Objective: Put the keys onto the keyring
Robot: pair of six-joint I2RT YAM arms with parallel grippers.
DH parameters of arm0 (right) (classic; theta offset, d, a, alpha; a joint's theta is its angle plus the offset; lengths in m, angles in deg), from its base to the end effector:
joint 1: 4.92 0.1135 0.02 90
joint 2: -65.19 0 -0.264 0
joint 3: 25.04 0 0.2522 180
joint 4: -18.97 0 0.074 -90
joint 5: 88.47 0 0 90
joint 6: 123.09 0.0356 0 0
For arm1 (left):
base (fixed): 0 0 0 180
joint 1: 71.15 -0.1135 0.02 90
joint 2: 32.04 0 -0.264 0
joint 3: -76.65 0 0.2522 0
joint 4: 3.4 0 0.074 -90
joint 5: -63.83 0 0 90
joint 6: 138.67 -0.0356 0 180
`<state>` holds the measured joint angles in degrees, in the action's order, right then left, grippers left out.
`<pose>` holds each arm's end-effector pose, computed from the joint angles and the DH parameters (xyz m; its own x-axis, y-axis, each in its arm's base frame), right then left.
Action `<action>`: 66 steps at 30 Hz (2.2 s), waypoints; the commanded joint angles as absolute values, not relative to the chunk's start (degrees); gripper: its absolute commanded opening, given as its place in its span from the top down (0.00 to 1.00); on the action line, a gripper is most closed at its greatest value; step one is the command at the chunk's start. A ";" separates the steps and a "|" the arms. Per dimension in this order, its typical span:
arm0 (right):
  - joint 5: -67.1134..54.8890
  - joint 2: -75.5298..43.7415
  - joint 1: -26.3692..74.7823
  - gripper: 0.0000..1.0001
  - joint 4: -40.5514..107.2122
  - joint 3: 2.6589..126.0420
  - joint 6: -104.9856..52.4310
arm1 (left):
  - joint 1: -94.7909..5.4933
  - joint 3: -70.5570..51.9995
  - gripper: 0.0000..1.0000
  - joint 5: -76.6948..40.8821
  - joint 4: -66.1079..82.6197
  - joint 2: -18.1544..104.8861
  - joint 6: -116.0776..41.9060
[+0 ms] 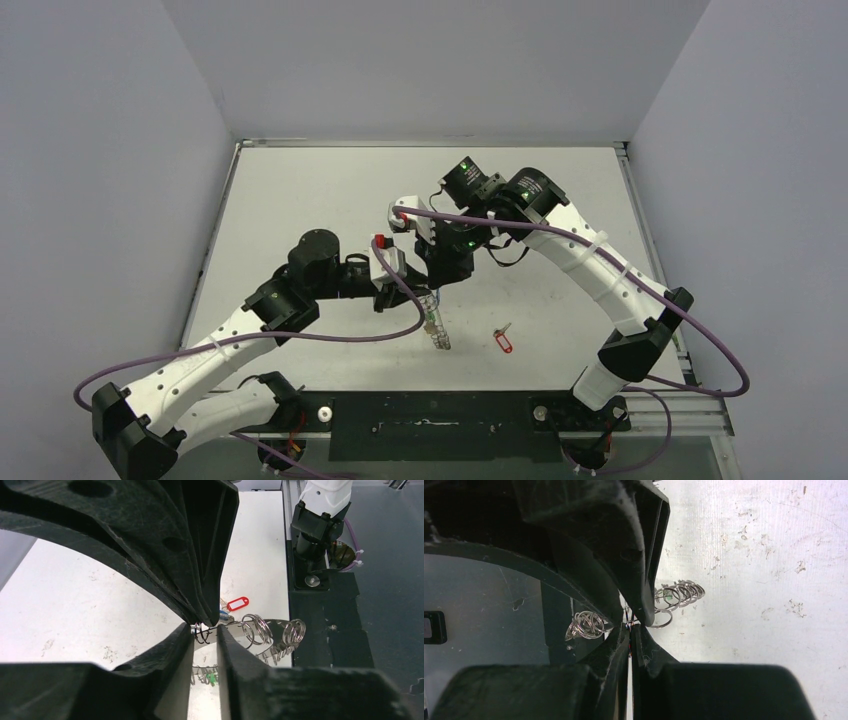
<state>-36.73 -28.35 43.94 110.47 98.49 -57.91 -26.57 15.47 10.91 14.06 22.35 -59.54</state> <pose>0.1830 0.2430 0.4135 -0.1950 -0.7242 -0.6614 -0.9558 -0.0109 0.2937 0.1397 -0.1678 0.3390 0.0557 0.1564 -0.9861 0.9892 0.1251 0.0757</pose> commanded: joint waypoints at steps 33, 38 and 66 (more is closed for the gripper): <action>-51.79 -12.34 36.30 0.55 82.24 79.05 -54.07 | -26.41 31.68 1.00 3.98 -22.99 12.39 -47.31; -54.45 -11.64 36.30 0.58 81.43 77.00 -56.60 | -26.36 31.54 1.00 4.66 -23.41 12.57 -46.90; -53.43 -10.34 34.10 1.00 83.34 73.88 -57.35 | -26.41 30.83 1.00 4.61 -22.42 12.43 -47.51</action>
